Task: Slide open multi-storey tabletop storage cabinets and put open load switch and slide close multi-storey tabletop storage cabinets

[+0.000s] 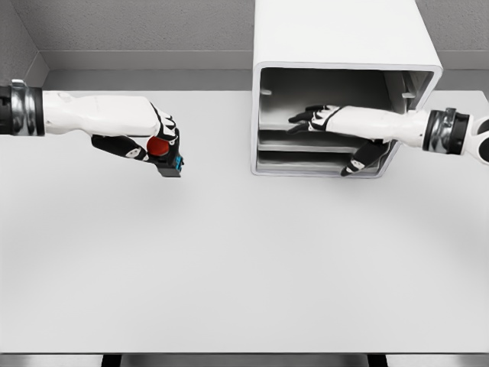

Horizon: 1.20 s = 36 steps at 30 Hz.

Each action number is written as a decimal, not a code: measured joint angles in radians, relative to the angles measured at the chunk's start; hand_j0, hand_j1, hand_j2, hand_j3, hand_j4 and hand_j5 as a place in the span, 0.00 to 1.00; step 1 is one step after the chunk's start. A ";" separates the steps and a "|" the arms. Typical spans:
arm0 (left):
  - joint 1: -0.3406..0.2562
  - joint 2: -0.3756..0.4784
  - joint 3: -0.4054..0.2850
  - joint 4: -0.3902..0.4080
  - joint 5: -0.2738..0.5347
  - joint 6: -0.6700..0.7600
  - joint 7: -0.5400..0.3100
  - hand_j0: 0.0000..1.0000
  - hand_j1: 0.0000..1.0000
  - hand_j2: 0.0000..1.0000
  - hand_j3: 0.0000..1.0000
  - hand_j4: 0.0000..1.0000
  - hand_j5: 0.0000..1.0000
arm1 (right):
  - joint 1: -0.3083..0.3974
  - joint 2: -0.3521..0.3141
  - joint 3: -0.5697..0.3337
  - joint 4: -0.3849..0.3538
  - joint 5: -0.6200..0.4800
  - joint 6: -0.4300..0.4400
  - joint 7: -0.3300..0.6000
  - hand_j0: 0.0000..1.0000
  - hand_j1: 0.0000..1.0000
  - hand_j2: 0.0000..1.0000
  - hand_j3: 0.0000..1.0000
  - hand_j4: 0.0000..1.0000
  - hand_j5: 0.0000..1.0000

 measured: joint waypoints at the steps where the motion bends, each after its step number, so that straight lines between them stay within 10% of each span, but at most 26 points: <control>1: 0.005 0.000 0.002 -0.001 -0.001 0.000 -0.004 0.38 0.38 0.38 0.38 0.38 0.38 | 0.006 -0.005 -0.003 -0.009 -0.006 0.002 -0.001 1.00 1.00 1.00 1.00 1.00 1.00; 36: -0.046 0.035 0.008 -0.056 0.048 -0.001 -0.020 0.39 0.39 0.39 0.39 0.39 0.39 | 0.103 -0.206 -0.032 -0.258 -0.003 -0.014 0.004 1.00 1.00 1.00 1.00 1.00 1.00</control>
